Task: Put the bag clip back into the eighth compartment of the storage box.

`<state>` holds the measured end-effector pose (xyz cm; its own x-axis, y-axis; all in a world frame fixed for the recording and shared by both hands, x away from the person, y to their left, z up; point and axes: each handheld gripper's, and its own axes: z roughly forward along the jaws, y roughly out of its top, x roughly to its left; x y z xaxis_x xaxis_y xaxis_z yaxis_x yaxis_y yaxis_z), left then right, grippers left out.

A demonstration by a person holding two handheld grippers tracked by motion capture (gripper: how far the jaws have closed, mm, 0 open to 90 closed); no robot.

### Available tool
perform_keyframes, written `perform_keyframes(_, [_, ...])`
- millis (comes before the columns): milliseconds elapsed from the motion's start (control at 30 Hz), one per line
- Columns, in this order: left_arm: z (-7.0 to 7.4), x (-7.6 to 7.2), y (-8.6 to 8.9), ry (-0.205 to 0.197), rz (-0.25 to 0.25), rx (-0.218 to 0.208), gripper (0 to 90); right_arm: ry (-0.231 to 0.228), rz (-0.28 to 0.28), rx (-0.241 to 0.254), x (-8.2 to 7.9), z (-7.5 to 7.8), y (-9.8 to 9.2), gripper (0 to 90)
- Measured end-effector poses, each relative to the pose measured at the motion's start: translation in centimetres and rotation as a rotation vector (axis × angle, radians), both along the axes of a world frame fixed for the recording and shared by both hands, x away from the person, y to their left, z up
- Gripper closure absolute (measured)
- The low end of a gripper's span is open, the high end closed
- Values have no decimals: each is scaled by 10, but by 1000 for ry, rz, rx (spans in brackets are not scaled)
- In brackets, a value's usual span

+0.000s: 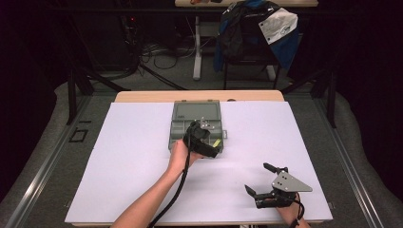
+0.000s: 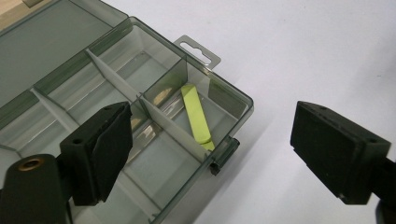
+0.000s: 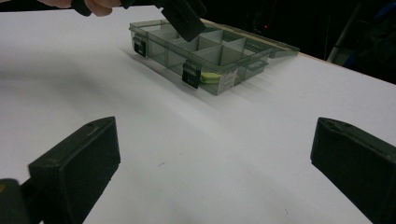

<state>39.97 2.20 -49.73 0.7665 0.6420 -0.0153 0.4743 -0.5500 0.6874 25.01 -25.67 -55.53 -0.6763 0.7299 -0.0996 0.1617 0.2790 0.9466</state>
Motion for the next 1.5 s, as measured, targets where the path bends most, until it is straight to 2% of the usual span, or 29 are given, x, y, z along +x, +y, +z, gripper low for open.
perform_keyframes(500, [2, -22, 30, -41, 0, 0, 118, 5, 5, -1, 3, -1, 2, 9])
perform_keyframes(733, [4, -35, 45, -73, 8, 0, 117, 4, 5, -3, 1, 0, 3, 9])
perform_keyframes(1133, [10, -55, 66, -114, 17, -12, 115, -14, 3, -16, -1, 3, 5, 9])
perform_keyframes(1500, [0, -68, 87, -128, 50, -17, 114, -18, 0, -16, -2, 3, 7, 9])
